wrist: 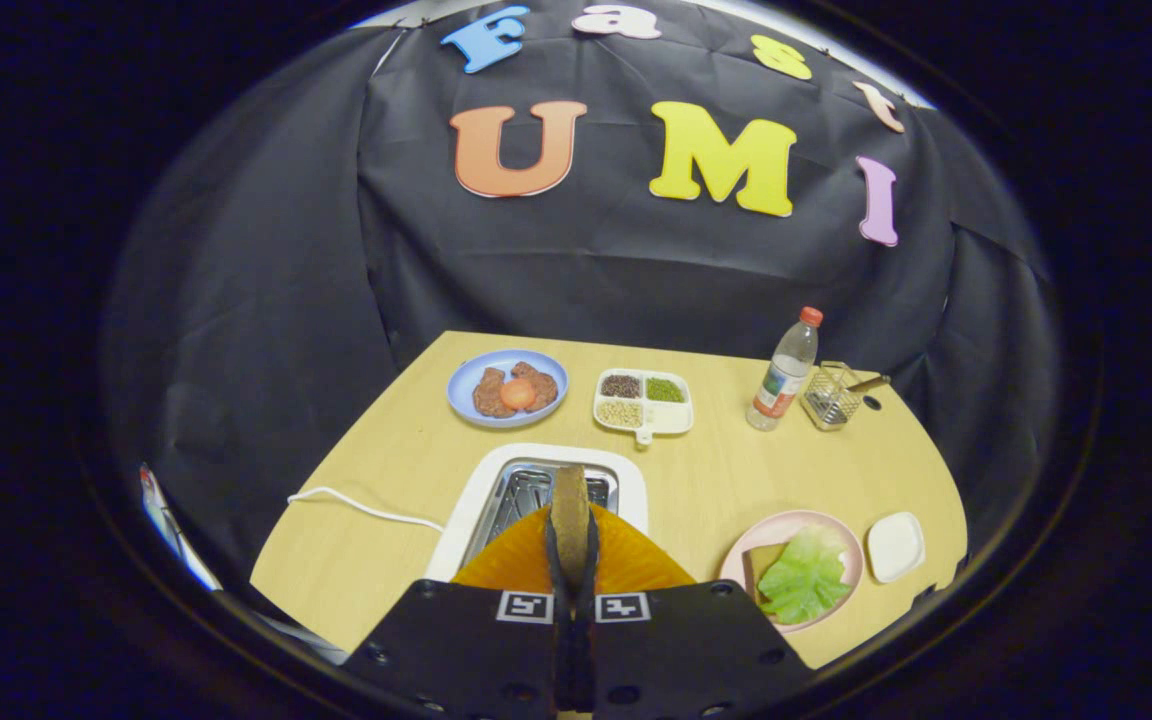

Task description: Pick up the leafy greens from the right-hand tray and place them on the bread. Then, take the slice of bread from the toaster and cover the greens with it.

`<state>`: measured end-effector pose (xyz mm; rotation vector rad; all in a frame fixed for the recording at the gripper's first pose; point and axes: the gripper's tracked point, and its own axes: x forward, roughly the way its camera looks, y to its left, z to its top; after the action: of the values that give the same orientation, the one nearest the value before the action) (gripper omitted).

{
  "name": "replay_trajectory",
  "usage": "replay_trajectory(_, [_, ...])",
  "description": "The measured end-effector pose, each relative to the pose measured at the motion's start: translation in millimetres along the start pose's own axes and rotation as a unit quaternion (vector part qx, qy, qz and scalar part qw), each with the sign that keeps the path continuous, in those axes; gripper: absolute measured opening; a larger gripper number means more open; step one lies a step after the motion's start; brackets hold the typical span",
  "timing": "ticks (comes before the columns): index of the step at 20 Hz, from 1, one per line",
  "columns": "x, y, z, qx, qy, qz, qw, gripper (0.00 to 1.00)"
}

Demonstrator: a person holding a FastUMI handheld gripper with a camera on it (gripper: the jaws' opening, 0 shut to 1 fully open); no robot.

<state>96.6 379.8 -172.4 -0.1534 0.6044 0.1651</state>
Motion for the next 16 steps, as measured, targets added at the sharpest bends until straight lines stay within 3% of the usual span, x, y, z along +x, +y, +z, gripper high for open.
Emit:
replay_trajectory(8, [-57.1,2.8,38.0,0.015,-0.065,0.028,0.997,0.01])
replay_trajectory(16, [-88.4,-43.9,42.0,0.024,-0.109,0.011,0.994,0.01])
